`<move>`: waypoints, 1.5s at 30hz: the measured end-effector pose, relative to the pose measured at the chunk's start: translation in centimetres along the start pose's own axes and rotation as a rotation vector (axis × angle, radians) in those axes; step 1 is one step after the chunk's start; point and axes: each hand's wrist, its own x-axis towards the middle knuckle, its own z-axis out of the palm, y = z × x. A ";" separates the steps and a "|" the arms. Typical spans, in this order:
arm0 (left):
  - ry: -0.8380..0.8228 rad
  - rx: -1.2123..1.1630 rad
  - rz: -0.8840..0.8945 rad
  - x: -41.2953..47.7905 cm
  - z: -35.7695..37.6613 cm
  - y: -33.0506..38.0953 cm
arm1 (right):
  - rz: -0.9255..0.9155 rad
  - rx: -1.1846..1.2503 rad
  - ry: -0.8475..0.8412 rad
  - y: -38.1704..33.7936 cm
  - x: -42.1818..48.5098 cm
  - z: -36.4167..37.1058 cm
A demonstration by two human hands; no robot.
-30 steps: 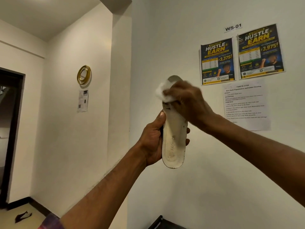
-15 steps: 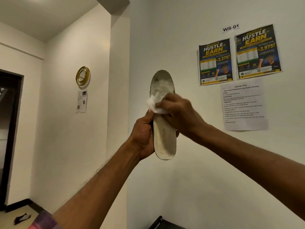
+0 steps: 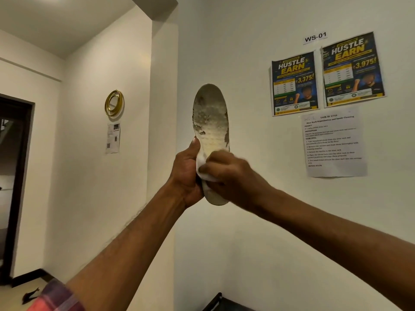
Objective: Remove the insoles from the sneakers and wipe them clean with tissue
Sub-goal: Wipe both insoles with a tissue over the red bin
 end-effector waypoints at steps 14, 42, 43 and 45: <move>0.027 0.014 0.042 0.4 -1.1 1.0 | 0.019 0.055 -0.101 -0.2 -2.9 0.1; 0.027 -0.012 0.042 0.2 -1.5 0.7 | 0.059 0.085 -0.223 2.0 -4.9 -1.2; 0.034 -0.004 0.041 0.3 -1.5 0.7 | 0.075 0.070 -0.218 2.3 -4.9 -1.3; 0.056 0.018 0.047 0.4 -1.8 0.8 | 0.064 0.024 -0.217 2.9 -5.0 -1.7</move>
